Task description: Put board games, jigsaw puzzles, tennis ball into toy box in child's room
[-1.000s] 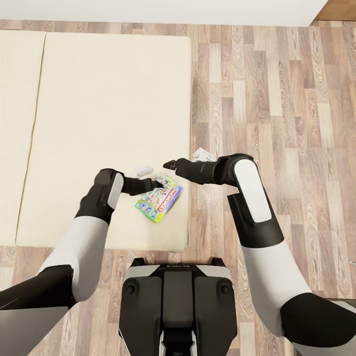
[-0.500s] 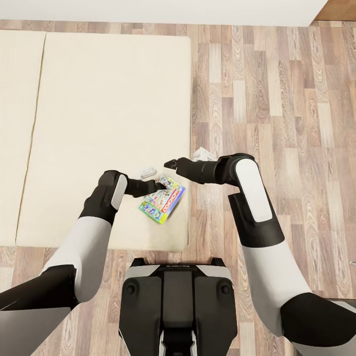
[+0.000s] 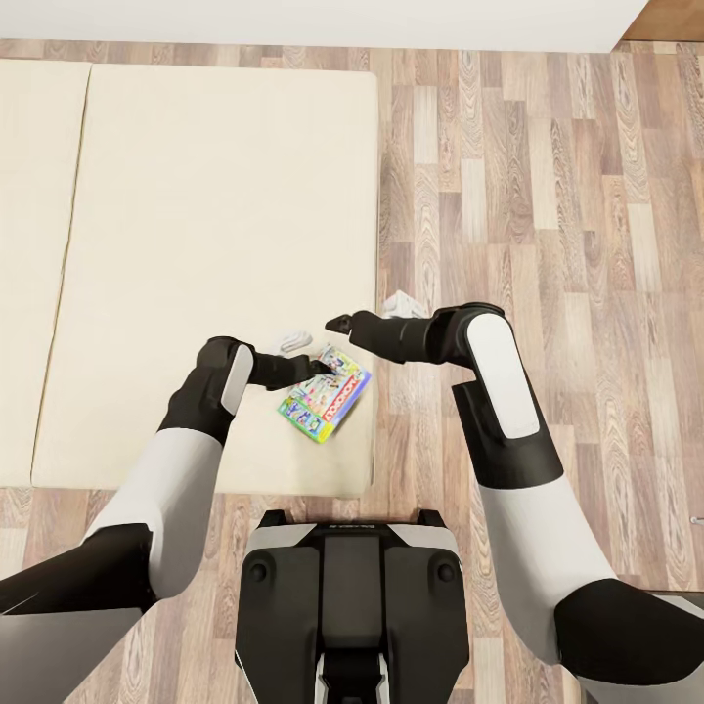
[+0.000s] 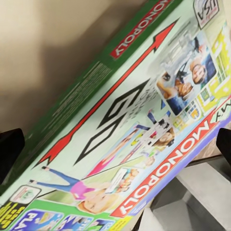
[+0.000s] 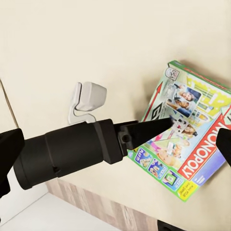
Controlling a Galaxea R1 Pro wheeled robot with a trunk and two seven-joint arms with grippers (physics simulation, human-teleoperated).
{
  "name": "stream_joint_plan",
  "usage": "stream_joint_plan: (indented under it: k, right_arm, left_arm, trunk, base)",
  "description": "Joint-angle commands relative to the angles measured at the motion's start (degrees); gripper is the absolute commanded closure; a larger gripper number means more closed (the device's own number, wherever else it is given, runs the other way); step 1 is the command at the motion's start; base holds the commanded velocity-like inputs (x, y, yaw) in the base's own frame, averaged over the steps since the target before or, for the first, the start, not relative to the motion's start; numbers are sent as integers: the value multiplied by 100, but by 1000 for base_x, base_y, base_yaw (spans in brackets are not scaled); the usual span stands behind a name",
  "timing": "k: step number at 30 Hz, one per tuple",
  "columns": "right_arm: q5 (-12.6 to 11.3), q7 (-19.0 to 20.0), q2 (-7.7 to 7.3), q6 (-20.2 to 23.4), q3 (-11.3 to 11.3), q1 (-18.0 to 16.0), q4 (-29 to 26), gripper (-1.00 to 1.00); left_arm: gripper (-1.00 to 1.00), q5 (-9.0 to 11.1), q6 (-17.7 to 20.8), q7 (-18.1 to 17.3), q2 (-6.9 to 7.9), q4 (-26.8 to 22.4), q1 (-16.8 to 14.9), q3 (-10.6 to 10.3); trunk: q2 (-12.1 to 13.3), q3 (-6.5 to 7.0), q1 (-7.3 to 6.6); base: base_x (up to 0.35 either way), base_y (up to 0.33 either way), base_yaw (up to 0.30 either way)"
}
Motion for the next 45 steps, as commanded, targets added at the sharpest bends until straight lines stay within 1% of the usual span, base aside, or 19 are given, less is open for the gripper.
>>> stream_joint_plan:
  k: [1, 13, 17, 21, 24, 26, 29, 33, 45]
  right_arm:
    - [-48, -60, 2, 16, -2, -8, -1, -100]
    - [-48, -60, 2, 17, -18, -75, 5, -100]
    - [-48, -60, 2, 17, -21, -79, 5, -100]
    - [-48, -60, 2, 17, -24, -83, 11, -100]
    - [-48, -60, 2, 17, -28, -107, 12, -100]
    - [-48, -60, 2, 17, -26, -131, 13, -100]
    - [-48, -60, 2, 17, -29, -168, 13, -100]
    - [-48, -60, 2, 17, -30, -186, 18, -100]
    - [-48, -60, 2, 16, -30, -195, 78, -100]
  left_arm:
    - [-100, 21, 33, 28, 1, -3, -3, 21]
    - [-100, -26, 14, 100, 45, 1, -3, -16]
    - [-100, -74, 15, 278, 50, 4, -3, -24]
    - [-100, -97, 28, 541, 46, 6, -3, -25]
    - [-100, -100, 36, 614, 45, 45, -3, -19]
    - [-100, -98, 37, 632, 44, 123, -3, -14]
    - [-100, -95, 19, 654, 48, 445, -2, 11]
    - [-100, -90, 6, 661, 51, 645, -3, 25]
    - [-100, -57, -4, 625, 45, 784, -3, 53]
  trunk:
    - [-9, -6, 4]
    - [-9, -6, 4]
    - [-9, -6, 4]
    - [-9, -6, 4]
    - [-9, -6, 4]
    - [-9, -6, 4]
    - [-9, -6, 4]
    - [-9, -6, 4]
    - [-9, -6, 4]
  base:
    - [0, 0, 0]
    - [0, 0, 0]
    - [0, 0, 0]
    - [0, 0, 0]
    - [0, 0, 0]
    - [0, 0, 0]
    - [0, 0, 0]
    - [0, 0, 0]
    - [0, 0, 0]
